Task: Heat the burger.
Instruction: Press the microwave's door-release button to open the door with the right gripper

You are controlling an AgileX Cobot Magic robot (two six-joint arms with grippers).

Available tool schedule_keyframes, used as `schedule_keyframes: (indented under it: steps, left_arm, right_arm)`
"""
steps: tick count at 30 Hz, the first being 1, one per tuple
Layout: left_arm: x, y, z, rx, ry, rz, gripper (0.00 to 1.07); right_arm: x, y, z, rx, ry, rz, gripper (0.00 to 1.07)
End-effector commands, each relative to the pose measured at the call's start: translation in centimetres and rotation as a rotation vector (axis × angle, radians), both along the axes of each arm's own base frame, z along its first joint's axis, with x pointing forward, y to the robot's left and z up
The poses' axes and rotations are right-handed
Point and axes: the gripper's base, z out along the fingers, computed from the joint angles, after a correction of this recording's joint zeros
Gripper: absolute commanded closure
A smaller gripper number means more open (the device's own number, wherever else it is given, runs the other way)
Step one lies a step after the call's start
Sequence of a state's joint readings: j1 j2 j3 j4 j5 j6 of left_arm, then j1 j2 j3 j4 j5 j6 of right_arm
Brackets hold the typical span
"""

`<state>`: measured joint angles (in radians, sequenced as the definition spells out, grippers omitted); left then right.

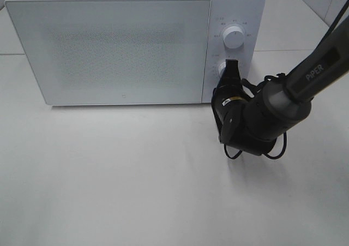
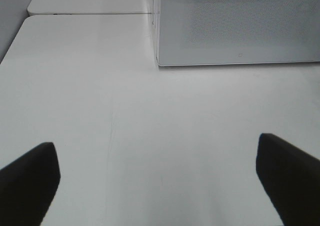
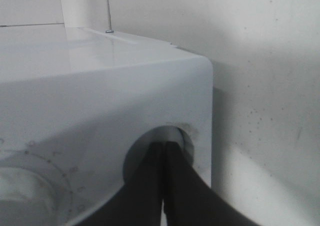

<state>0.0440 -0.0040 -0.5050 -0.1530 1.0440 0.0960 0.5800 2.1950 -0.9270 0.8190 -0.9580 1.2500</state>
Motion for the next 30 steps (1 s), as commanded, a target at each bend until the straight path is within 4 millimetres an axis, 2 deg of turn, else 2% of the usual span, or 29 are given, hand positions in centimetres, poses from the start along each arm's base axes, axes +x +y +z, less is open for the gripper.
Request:
schedule_keyframes:
  steps: [1, 7, 30]
  left_arm:
    - [-0.3, 0.0, 0.0, -0.007, -0.025, 0.004, 0.07]
    - [-0.3, 0.0, 0.0, -0.007, -0.025, 0.004, 0.07]
    - [-0.3, 0.0, 0.0, -0.007, -0.025, 0.004, 0.07]
  right_arm:
    - [2.5, 0.3, 2.8, -0.026, -0.218, -0.02, 1.07]
    - [4.3, 1.2, 3.1, -0.004, -0.278, -0.034, 1.07]
    - [3.8, 1.2, 3.7, 0.011, -0.255, -0.023, 1.07]
